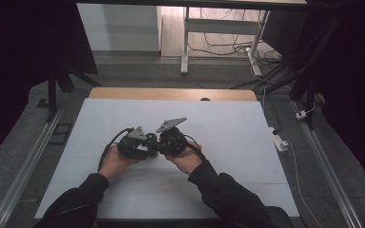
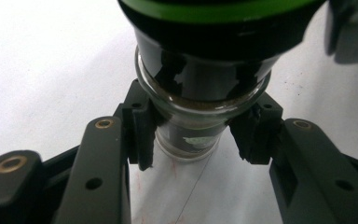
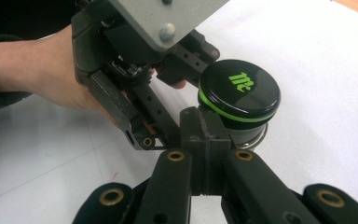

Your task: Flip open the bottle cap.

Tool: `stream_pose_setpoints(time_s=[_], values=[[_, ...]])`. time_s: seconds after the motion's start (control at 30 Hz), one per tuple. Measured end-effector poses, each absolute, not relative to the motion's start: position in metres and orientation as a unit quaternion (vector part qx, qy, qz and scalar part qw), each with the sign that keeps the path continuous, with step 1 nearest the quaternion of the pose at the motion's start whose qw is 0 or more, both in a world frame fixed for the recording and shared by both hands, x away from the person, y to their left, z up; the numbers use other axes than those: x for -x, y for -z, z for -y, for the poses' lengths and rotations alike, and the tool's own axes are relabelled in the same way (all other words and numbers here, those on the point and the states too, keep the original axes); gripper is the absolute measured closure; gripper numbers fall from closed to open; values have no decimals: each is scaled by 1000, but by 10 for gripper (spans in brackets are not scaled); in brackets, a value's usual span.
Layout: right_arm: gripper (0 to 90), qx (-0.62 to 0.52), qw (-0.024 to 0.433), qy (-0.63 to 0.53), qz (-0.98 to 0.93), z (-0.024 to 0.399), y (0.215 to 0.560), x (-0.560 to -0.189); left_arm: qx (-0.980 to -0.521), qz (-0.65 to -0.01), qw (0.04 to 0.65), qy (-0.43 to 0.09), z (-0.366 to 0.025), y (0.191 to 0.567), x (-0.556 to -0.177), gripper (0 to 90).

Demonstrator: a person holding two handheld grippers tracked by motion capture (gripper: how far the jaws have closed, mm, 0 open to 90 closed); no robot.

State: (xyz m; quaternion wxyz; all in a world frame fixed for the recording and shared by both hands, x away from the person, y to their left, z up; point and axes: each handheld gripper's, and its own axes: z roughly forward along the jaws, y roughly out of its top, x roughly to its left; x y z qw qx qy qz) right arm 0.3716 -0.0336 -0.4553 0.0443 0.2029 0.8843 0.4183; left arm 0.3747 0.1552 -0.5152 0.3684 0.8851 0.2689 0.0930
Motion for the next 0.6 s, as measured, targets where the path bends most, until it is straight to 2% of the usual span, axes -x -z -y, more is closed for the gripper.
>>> stream_pose_setpoints(time_s=[0.6], values=[[897,-211,49,-432,-876,33,446,-375,-885,-269,368,-95,-155,515,-374,538]])
